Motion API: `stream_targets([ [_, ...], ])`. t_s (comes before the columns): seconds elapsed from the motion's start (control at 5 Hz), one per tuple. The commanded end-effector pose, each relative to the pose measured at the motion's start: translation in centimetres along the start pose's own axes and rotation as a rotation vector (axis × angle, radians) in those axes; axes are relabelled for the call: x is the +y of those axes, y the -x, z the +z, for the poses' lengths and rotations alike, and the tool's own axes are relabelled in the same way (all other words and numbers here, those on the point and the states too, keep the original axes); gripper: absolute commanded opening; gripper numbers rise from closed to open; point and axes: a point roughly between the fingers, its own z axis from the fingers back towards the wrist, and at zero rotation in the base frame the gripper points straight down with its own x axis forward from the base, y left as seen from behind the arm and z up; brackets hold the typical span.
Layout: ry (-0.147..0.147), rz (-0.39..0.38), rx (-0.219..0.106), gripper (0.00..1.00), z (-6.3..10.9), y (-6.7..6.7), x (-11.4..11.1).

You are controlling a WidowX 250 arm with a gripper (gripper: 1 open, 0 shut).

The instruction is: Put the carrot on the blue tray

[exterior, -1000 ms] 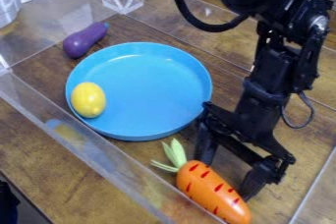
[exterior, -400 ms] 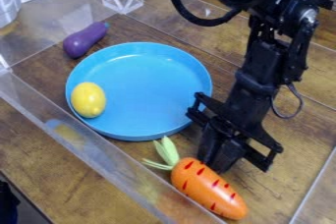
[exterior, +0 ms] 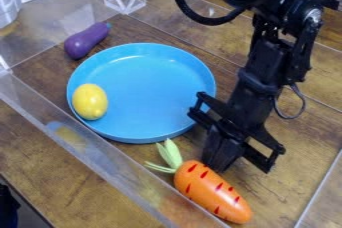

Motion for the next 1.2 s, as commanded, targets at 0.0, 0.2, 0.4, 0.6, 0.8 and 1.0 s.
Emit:
stream_targets([
  [0.0,-0.003,-0.011,-0.085,0.00,3.3,0.0,0.1],
  [0.2,-0.017,-0.020,-0.092,0.00,4.1,0.3,0.3],
  [0.4,-0.039,-0.030,-0.109,0.00,5.7,0.9,0.5],
  [0.6,-0.059,-0.034,-0.137,0.00,7.5,1.9,0.8],
  [0.8,-0.071,-0.041,-0.144,0.00,7.5,2.2,0.9],
  [1.0,-0.074,-0.048,-0.141,1.00,7.0,2.2,1.1],
])
